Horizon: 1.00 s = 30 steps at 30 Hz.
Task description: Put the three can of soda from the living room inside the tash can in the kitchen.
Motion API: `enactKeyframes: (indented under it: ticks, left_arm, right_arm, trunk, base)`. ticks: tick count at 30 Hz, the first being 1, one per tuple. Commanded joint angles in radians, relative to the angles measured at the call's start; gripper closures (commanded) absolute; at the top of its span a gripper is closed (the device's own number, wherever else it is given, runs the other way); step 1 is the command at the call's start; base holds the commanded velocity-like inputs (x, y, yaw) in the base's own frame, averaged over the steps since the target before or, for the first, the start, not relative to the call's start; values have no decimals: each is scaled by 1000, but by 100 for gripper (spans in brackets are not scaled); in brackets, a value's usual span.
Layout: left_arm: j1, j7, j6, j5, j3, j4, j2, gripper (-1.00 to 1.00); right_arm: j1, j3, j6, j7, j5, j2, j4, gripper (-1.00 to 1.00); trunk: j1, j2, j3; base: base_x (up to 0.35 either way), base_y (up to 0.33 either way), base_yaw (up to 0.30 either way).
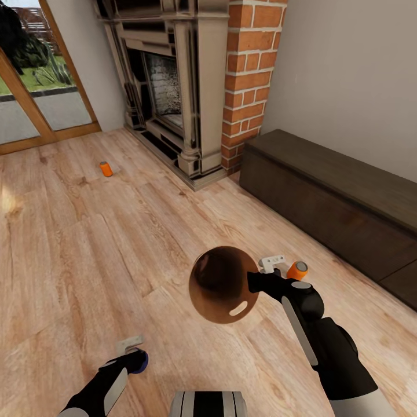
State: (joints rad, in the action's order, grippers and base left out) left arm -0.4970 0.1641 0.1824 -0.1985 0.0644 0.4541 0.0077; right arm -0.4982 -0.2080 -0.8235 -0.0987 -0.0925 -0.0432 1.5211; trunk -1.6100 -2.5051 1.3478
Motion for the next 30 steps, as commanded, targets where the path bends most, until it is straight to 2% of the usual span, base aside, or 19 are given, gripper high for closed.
enactKeyframes:
  ticks: [1, 7, 21, 22, 24, 26, 27, 30]
  left_arm:
    - [0, 0, -1, 0, 0, 0, 0, -100]
    - [0, 0, 0, 0, 0, 0, 0, -100]
    - [0, 0, -5, -1, 0, 1, 1, -100]
    - [0, -1, -6, -1, -1, 1, 1, 100]
    - [0, -1, -6, -1, -4, 1, 1, 100]
    - [0, -1, -6, -1, -22, 1, 1, 100]
    - [0, -1, -6, -2, -45, 1, 1, 100]
    - [0, 0, -6, -3, -63, 1, 1, 100]
  right_arm:
    - [0, -1, 0, -4, -16, 0, 1, 100]
    - [0, -1, 0, -4, -16, 1, 1, 100]
    - [0, -2, 0, -4, -16, 3, -1, 100]
    - [0, -2, 0, -4, -16, 3, -2, 100]
    - [0, -2, 0, -4, -16, 3, -2, 100]
    - [2, -2, 0, -4, -16, 3, -2, 100]
    - [3, -3, 0, -4, -16, 3, -2, 100]
    - [5, -8, 0, -4, -16, 3, -2, 100]
  trunk:
    - [0, 0, 0]
    - [-2, -1, 19]
    - [-2, -1, 19]
    - [-2, -1, 19]
    - [-2, -1, 19]
    - [-2, -1, 19]
    - [-2, -1, 19]
    - [-2, -1, 19]
  base:
    - [0, 0, 0]
    - [0, 0, 0]
    - [0, 0, 0]
    - [0, 0, 0]
    - [0, 0, 0]
    - [0, 0, 0]
    - [0, 0, 0]
    - [0, 0, 0]
